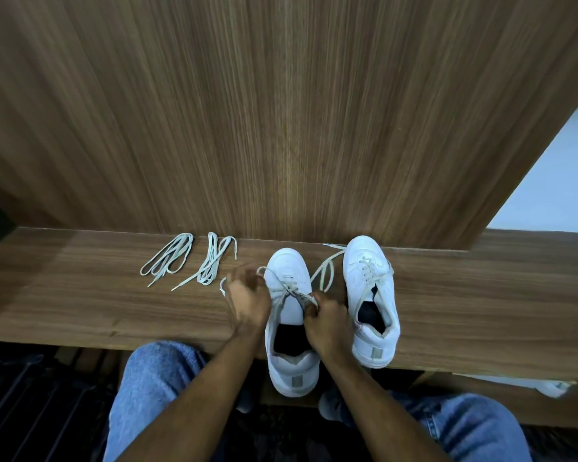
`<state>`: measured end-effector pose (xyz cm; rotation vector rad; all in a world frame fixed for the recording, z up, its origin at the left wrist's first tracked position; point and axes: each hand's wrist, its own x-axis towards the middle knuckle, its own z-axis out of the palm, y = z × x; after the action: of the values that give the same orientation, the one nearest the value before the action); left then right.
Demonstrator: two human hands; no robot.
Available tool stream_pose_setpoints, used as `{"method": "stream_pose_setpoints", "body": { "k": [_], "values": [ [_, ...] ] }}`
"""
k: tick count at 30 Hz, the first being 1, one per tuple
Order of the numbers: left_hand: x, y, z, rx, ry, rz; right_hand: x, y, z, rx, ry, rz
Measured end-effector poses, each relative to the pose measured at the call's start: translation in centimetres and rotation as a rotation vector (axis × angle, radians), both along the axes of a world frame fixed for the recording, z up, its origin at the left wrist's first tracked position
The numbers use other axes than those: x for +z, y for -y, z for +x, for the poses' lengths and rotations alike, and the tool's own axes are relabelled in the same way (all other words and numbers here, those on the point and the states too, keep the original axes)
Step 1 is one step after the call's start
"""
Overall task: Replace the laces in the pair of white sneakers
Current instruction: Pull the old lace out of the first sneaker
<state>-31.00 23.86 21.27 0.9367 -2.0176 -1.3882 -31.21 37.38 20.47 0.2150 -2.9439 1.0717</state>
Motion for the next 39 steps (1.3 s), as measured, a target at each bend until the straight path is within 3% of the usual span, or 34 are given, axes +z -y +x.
{"method": "stream_pose_setpoints", "body": {
  "k": [4, 8, 11, 13, 15, 18, 20, 22, 26, 29, 36, 38, 39],
  "values": [
    [0.1, -1.0, 0.4, -0.311, 0.267, -0.619, 0.1, 0.1, 0.0, -0.002, -0.007, -0.007],
    [-0.1, -1.7, -0.3, -0.515, 0.589, -0.959, 0.1, 0.0, 0.0, 0.006, -0.007, 0.009],
    [-0.1, -2.2, -0.3, -0.526, 0.596, -1.138, 0.1, 0.0, 0.0, 0.001, 0.01, -0.003],
    [0.3, -1.9, -0.5, -0.475, 0.543, -1.092, 0.0, 0.0, 0.1, -0.003, 0.012, -0.018],
    [0.6, -1.2, -0.6, -0.32, 0.352, -0.909, 0.2, -0.1, 0.1, -0.007, 0.015, -0.024],
    [2.1, 0.8, -1.3, 0.032, -0.053, -0.197, 0.5, -0.3, 0.1, -0.001, 0.013, -0.009],
    [2.9, 2.2, -1.7, 0.173, -0.231, 0.072, 0.6, -0.3, 0.2, 0.0, 0.022, -0.02],
    [3.1, 2.6, -1.7, 0.118, -0.226, 0.012, 0.6, -0.3, 0.2, 0.001, 0.018, -0.027],
    [2.0, 0.4, -0.4, -0.231, 0.234, -0.558, 0.5, -0.2, 0.3, -0.002, -0.004, -0.015],
    [0.9, -1.5, 0.3, -0.409, 0.421, -0.797, 0.6, -0.1, 0.3, 0.005, 0.003, -0.005],
    [0.9, -1.5, -0.2, -0.477, 0.549, -1.035, 0.4, -0.1, 0.1, -0.003, 0.016, -0.019],
    [1.5, -0.6, -0.9, -0.404, 0.421, -0.904, 0.2, -0.2, 0.1, 0.012, 0.019, -0.011],
    [2.2, -0.2, -1.1, -0.322, 0.301, -0.746, 0.2, -0.2, 0.1, 0.021, 0.022, 0.004]
  ]
}}
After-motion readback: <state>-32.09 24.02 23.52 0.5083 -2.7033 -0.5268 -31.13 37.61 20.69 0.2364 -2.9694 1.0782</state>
